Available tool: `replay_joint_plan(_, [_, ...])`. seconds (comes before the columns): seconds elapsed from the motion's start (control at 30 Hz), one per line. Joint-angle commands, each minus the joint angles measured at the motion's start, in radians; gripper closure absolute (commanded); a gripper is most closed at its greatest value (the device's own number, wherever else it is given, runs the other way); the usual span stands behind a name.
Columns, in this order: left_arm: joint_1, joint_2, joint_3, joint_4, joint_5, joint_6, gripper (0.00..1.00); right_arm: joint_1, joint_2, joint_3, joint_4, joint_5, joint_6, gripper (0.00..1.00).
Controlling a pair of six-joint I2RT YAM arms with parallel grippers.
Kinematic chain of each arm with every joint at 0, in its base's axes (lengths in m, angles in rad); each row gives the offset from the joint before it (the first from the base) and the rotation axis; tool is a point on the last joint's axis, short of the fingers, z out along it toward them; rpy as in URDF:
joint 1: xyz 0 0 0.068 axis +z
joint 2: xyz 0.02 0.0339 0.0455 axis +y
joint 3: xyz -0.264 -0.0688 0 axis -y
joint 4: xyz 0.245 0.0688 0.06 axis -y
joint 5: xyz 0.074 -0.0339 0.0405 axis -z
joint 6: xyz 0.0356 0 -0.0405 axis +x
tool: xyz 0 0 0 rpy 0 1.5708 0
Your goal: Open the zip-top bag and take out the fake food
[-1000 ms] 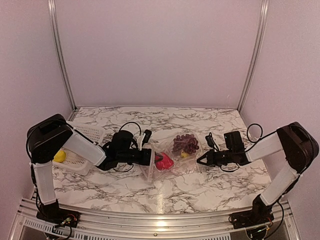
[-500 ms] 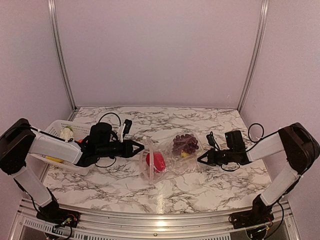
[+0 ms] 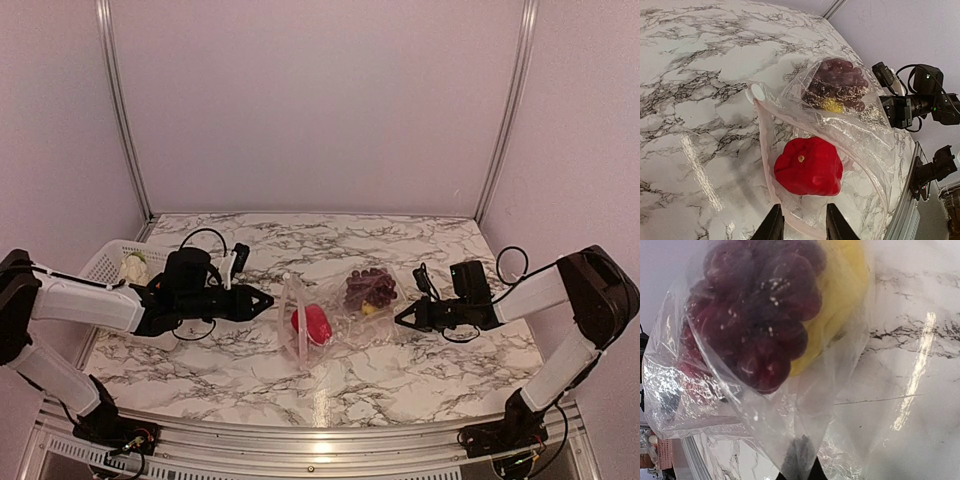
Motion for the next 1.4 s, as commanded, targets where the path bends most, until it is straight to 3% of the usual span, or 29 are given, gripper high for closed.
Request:
replay_joint_plan(0.0, [-0.073, 0.093, 0.048, -0.029, -0.016, -0.030, 0.66, -0.010, -0.024, 0.000, 0.011, -0.017, 0.002, 1.00])
replay_joint_plan(0.4, [-0.146, 0.262, 0.185, -0.041, -0.064, -0.103, 0.45, -0.002, -0.033, 0.000, 0.008, -0.033, -0.002, 1.00])
replay_joint_plan(0.7, [-0.177, 0.386, 0.368, -0.252, -0.168, -0.106, 0.19, 0.027, -0.049, -0.002, 0.004, -0.036, -0.013, 1.00])
replay_joint_plan(0.83, [-0.200, 0.444, 0.457, -0.363, -0.219, -0.081, 0.14, 0.037, -0.049, -0.002, 0.006, -0.033, -0.013, 1.00])
replay_joint_plan(0.9, [-0.212, 0.471, 0.499, -0.401, -0.240, -0.064, 0.02, 0.041, -0.047, -0.002, 0.009, -0.031, -0.013, 1.00])
replay_joint_plan(1.17, [-0.229, 0.545, 0.584, -0.496, -0.266, -0.040, 0.04, 0.043, -0.047, -0.008, 0.009, -0.026, -0.017, 1.00])
replay_joint_plan(1.37, [-0.207, 0.460, 0.522, -0.491, -0.327, -0.032, 0.26, 0.039, -0.055, -0.011, -0.001, -0.008, -0.020, 1.00])
